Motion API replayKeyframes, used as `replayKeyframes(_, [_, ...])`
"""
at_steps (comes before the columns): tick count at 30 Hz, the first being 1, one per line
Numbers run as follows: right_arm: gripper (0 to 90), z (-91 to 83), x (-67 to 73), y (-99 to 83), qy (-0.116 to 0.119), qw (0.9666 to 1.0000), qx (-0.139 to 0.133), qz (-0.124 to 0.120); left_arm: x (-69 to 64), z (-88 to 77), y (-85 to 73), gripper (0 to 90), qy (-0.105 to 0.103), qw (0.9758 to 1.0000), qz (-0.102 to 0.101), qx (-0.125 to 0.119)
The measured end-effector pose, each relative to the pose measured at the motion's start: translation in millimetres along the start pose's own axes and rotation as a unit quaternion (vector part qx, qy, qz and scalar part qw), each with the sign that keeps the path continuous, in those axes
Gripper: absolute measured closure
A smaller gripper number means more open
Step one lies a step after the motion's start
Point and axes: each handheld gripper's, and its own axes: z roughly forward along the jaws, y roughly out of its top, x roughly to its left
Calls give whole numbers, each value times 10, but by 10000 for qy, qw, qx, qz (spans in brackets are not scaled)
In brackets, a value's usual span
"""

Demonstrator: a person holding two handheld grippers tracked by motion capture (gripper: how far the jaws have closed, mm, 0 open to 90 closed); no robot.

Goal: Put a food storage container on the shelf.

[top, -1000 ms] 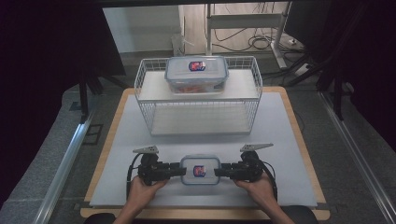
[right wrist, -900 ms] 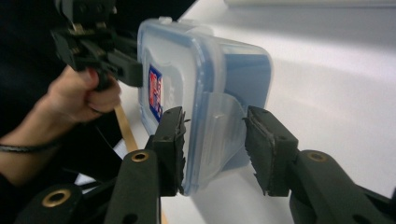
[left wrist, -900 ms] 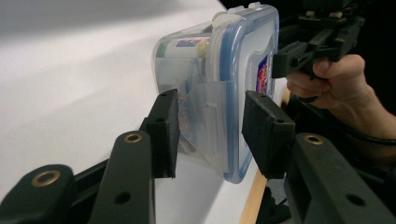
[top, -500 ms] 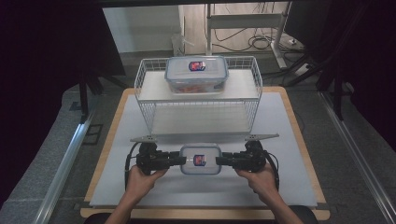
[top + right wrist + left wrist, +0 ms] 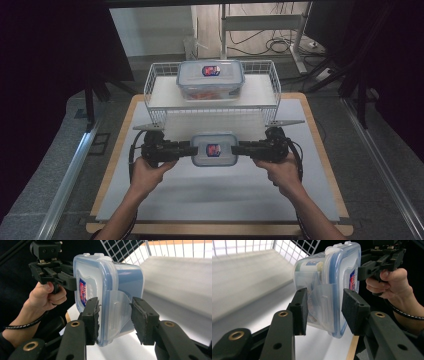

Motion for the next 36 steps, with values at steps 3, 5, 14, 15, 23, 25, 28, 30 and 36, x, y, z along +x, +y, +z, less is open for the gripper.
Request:
replayKeyframes(3, [586, -8, 7, 131, 29, 10000, -43, -41, -10, -42, 117, 572, 46, 10000, 25, -23])
replayKeyframes(5, [586, -11, 12, 193, 49, 10000, -67, -47, -14, -69, 192, 571, 75, 10000, 47, -26])
replayKeyframes(14, [586, -30, 19, 481, 114, 9997, -205, -20, -23, -153, 497, 569, 166, 9998, 96, -84])
replayKeyframes(15, [586, -33, 21, 506, 111, 9997, -217, -30, -23, -161, 529, 569, 169, 9998, 99, -94])
replayKeyframes(23, [586, -77, 59, 837, 80, 9994, -327, -98, 8, -237, 828, 572, 113, 9997, 99, -183])
replayKeyframes(25, [586, -84, 64, 893, 79, 9993, -348, -108, 16, -249, 879, 572, 98, 9997, 102, -189])
replayKeyframes(28, [586, -88, 64, 994, 76, 9992, -366, -115, 31, -270, 972, 572, 102, 9997, 99, -212])
replayKeyframes(30, [586, -89, 59, 1062, 72, 9992, -381, -106, 48, -283, 1047, 573, 111, 9997, 93, -217])
replayKeyframes(36, [585, -83, 33, 1261, 80, 9989, -467, -70, 79, -324, 1261, 572, 166, 9995, 84, -256])
